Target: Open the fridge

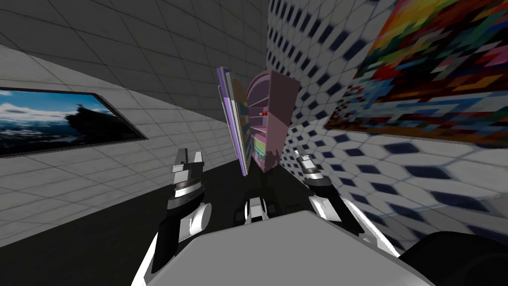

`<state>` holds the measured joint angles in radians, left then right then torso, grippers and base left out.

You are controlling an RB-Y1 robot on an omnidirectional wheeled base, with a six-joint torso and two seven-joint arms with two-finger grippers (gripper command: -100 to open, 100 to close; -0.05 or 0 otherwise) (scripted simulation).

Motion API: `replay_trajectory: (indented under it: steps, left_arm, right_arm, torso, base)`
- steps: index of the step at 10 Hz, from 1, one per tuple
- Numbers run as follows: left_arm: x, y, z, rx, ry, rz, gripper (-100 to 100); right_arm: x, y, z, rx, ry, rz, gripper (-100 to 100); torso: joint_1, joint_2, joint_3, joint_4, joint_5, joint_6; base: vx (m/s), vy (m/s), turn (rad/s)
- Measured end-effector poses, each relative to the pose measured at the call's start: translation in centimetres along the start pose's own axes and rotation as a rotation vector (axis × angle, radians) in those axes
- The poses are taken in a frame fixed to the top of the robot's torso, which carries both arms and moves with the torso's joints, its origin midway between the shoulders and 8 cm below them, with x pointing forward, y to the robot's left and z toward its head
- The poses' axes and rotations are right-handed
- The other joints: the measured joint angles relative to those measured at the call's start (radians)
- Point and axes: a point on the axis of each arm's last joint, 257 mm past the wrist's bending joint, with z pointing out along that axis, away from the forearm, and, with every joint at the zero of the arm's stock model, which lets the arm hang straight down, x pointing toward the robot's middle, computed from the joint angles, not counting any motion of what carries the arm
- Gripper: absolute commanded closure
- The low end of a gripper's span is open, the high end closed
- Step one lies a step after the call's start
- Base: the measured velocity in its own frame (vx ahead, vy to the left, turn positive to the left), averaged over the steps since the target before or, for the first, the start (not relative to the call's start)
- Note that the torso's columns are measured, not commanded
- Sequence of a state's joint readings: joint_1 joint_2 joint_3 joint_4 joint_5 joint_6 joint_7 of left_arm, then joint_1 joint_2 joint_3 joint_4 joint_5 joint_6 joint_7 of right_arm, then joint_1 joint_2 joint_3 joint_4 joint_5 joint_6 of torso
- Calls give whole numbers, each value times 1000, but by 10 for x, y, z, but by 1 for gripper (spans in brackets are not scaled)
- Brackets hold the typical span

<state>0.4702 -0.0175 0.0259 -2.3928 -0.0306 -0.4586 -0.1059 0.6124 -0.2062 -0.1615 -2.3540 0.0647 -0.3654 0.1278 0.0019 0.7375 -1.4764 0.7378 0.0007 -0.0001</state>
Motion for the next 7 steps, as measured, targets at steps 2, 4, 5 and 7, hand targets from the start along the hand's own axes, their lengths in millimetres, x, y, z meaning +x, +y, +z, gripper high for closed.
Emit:
replay_trajectory:
  steps: [2,4,5,7]
  left_arm:
    - [0,0,0,0,0,0,0]
    - [0,0,0,0,0,0,0]
    - [0,0,0,0,0,0,0]
    - [0,0,0,0,0,0,0]
  right_arm:
    - [-14,-12,-4,35,22,-116,-100]
    - [-32,-22,-12,73,45,-238,-100]
    - [-37,-26,-12,80,48,-275,-100]
    - [-56,-35,-18,108,65,-381,-100]
  torso:
    - [0,0,0,0,0,0]
    - [-2,-1,-1,0,-1,0]
    - [-5,3,2,1,-1,0]
    - [-2,2,1,1,-1,0]
  base:
    - [178,188,6]
    - [166,167,3]
    - [121,121,9]
    - [152,170,8]
